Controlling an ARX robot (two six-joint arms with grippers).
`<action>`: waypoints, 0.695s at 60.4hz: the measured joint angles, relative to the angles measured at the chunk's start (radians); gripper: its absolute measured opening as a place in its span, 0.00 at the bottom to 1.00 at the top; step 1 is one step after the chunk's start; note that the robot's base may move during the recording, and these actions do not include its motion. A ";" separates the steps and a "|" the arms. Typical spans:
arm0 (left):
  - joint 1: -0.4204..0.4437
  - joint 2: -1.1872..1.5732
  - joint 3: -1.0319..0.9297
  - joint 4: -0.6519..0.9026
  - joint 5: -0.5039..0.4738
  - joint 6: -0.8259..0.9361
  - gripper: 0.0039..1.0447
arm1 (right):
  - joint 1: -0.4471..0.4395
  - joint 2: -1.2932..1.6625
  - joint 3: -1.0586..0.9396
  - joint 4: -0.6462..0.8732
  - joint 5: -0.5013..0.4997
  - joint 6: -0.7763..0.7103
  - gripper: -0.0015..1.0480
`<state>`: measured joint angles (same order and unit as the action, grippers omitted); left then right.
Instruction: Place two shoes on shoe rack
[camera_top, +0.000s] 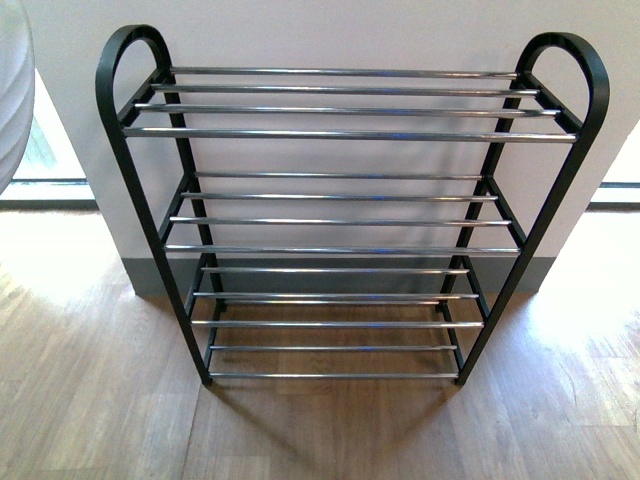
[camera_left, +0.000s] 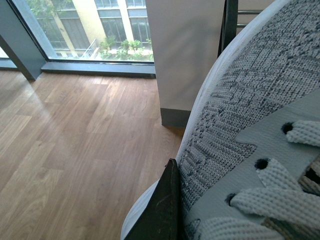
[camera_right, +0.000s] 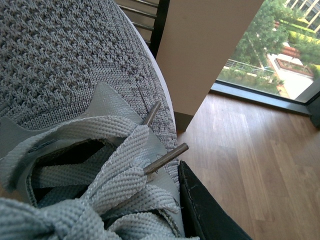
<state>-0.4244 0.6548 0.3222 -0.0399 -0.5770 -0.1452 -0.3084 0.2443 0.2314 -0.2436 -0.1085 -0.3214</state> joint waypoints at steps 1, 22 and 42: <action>0.000 0.000 0.000 0.000 0.000 0.000 0.01 | 0.000 0.000 0.000 0.000 0.000 0.000 0.01; 0.000 0.000 0.000 0.000 0.000 0.000 0.01 | 0.000 -0.001 0.000 0.000 0.000 0.000 0.01; 0.000 0.002 0.000 0.000 0.000 0.000 0.01 | 0.000 0.002 0.000 0.000 0.000 0.000 0.01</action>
<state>-0.4244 0.6563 0.3222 -0.0399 -0.5766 -0.1452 -0.3084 0.2459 0.2314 -0.2436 -0.1089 -0.3214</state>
